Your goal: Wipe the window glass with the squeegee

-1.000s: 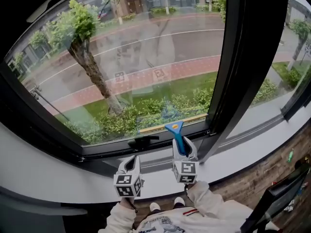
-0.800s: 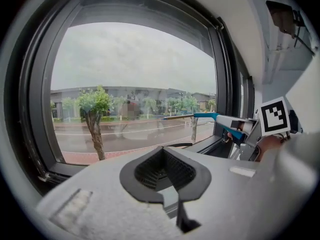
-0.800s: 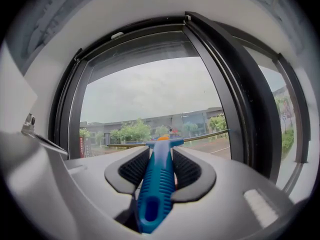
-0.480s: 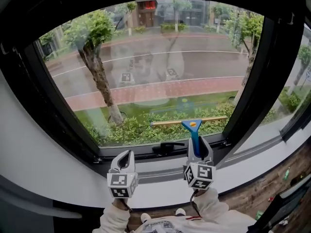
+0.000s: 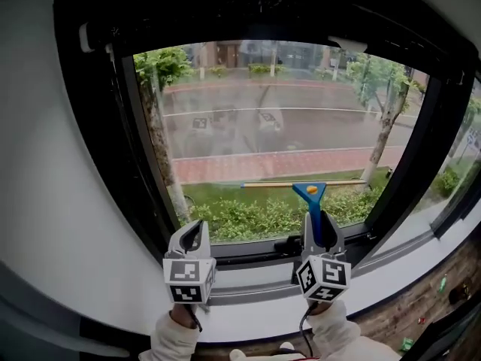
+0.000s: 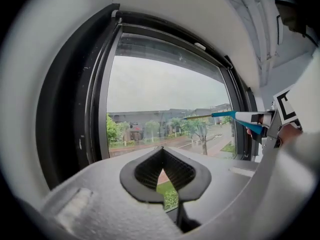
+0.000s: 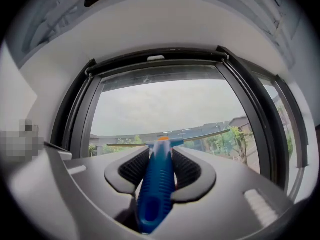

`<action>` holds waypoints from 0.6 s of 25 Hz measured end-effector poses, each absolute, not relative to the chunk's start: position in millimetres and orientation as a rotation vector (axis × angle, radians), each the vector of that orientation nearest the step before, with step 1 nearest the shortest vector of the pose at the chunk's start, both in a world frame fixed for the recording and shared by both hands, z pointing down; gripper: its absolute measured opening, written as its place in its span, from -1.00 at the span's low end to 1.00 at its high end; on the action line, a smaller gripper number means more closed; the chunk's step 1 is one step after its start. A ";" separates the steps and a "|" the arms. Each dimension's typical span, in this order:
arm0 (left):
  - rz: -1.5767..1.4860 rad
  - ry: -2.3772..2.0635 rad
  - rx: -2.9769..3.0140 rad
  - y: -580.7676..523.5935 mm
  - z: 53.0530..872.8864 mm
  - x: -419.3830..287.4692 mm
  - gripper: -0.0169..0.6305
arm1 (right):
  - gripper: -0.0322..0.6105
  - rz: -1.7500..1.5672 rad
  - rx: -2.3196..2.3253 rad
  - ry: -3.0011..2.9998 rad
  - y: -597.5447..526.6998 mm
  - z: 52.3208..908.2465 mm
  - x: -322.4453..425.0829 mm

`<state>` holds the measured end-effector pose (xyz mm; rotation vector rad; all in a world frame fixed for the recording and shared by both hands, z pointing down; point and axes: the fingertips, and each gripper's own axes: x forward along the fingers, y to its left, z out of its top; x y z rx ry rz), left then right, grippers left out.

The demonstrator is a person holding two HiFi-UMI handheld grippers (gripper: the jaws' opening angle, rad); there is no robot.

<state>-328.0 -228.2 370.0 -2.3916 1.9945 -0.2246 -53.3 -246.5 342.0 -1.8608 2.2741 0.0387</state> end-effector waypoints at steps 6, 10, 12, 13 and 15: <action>-0.144 1.927 -2.371 -240.2 300.0 -331.0 -0.95 | -0.45 0.176 -1.703 2.206 -252.8 232.7 -96.8; -0.110 1.870 -2.350 -249.0 251.5 -319.8 -0.95 | -0.45 0.340 -1.615 2.134 -254.9 153.9 -119.4; -0.110 1.849 -2.342 -252.2 234.6 -314.9 -0.95 | -0.45 0.391 -1.584 2.105 -256.4 123.3 -128.2; -0.110 1.842 -2.341 -252.7 228.6 -313.1 -0.95 | -0.45 0.407 -1.575 2.092 -257.4 111.8 -131.3; -0.090 1.827 -2.345 -253.8 216.1 -310.7 -0.95 | -0.45 0.435 -1.557 2.068 -259.6 92.0 -136.6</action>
